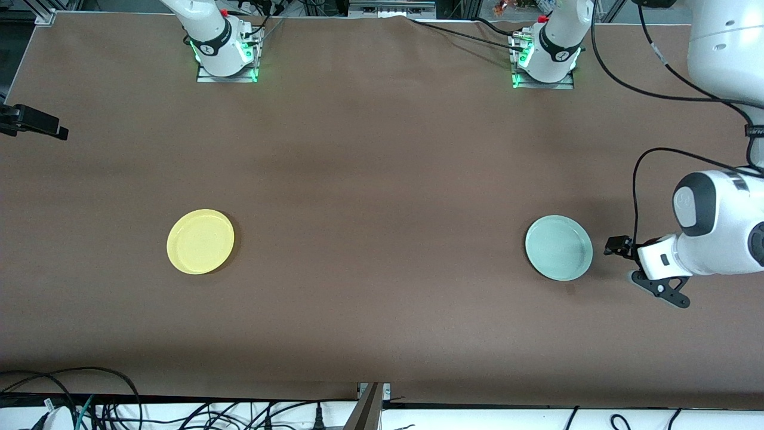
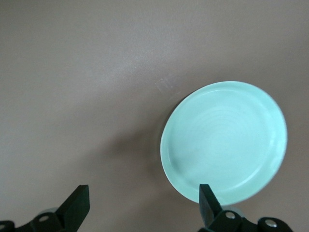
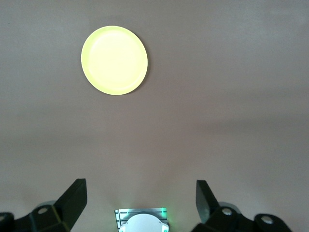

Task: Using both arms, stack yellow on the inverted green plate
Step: 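Reach the left gripper to the green plate rim and grasp it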

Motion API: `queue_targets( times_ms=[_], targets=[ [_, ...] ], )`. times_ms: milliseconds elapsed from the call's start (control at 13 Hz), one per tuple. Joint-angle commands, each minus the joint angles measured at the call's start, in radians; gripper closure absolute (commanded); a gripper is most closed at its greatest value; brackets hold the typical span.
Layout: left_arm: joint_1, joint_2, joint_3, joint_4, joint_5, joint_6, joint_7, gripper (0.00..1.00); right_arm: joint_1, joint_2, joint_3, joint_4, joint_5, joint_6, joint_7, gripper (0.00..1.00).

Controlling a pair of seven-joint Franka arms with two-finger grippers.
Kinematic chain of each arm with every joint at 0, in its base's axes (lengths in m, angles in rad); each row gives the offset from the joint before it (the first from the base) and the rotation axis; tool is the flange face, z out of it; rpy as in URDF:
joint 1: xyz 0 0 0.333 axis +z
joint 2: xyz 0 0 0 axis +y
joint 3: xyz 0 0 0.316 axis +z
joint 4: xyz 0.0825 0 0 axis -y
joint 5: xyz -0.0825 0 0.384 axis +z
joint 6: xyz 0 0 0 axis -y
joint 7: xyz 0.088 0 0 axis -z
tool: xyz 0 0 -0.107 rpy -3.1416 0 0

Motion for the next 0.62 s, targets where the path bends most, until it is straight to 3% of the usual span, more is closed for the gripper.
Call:
queue_targets(
  times_ms=[0, 538],
  targets=[
    [0.023, 0.07, -0.008, 0.038, -0.081, 0.037, 0.124, 0.0, -0.006, -0.001, 0.0, 0.004, 0.017, -0.001, 0.001, 0.0],
    [0.023, 0.109, -0.015, -0.006, -0.114, 0.049, 0.281, 0.0, -0.009, 0.005, -0.003, 0.004, 0.016, 0.004, 0.001, 0.0]
  ],
)
